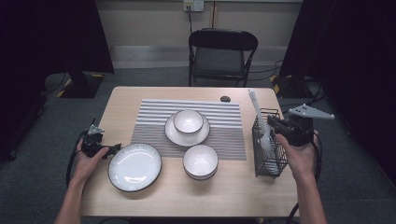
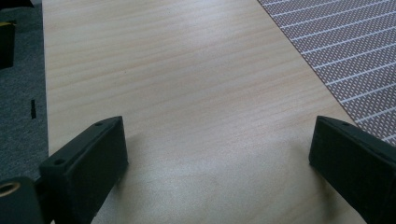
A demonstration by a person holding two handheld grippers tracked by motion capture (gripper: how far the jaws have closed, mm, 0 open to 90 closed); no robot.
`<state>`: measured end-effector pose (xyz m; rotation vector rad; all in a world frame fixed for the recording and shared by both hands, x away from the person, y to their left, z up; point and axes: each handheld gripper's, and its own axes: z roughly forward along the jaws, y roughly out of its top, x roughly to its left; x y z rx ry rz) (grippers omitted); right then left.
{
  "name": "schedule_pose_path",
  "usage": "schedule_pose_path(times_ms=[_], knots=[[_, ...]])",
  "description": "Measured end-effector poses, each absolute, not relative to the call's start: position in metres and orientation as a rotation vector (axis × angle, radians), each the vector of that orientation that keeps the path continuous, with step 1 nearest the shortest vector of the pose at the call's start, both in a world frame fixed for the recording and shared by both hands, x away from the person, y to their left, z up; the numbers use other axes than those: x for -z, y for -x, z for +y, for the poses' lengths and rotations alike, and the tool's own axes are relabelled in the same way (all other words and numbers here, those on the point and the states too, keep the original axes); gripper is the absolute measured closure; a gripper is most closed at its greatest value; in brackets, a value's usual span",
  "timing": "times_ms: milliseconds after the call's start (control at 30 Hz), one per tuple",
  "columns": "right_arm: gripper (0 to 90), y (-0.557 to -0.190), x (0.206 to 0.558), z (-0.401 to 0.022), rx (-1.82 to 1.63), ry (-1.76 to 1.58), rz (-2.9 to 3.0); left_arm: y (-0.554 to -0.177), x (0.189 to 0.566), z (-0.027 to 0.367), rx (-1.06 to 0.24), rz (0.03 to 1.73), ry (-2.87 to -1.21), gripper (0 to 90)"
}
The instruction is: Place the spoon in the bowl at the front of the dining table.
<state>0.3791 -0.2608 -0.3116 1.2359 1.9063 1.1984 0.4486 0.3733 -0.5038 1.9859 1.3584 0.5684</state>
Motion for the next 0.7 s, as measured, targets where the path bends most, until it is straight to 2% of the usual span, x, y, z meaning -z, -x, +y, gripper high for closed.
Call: schedule_pose_path(times_ms=[700], knots=[[86.4,-0.387,0.299,-0.231,-1.264,-1.168,1.922,-0.449,0.504,0.373,-0.568,1.358,-1.985,3.7]])
